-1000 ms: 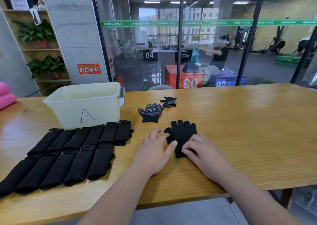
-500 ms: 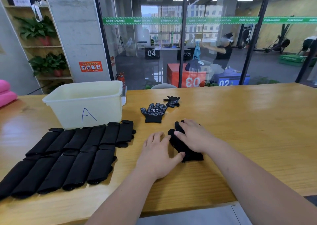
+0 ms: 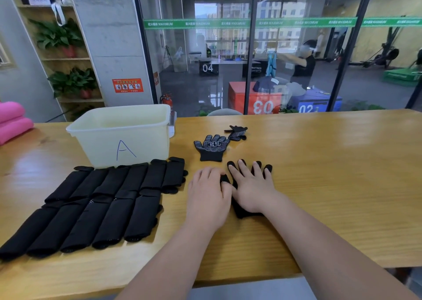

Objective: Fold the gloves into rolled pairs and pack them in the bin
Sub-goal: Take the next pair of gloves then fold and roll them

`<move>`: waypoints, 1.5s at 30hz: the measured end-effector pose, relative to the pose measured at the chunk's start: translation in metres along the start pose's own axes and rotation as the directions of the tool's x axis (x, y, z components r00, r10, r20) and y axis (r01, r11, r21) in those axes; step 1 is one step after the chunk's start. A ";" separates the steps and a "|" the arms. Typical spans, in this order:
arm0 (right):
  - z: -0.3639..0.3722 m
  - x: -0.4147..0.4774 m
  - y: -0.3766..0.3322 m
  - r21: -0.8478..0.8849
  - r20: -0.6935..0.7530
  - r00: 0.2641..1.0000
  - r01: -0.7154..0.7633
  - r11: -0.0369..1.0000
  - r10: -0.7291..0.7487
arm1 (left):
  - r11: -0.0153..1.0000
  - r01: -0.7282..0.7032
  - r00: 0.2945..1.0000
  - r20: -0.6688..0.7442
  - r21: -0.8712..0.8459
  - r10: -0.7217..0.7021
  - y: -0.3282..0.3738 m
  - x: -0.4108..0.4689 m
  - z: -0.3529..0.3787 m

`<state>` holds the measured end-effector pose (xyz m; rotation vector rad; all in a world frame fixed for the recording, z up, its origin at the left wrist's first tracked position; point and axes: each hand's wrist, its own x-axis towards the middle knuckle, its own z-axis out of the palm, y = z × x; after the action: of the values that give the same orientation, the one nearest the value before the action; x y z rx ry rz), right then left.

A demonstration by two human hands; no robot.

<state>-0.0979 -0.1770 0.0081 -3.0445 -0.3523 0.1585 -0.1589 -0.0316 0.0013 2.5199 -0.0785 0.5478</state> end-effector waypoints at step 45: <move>0.012 -0.081 0.060 0.331 -0.561 0.813 0.392 0.858 -0.155 | 0.973 -0.213 0.965 0.138 -0.089 0.223 -0.002 -0.013 -0.007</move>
<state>-0.1642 -0.2536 -0.0014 -2.4175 -0.6171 -0.5271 -0.1735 -0.0267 0.0003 2.4915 -0.4284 0.4343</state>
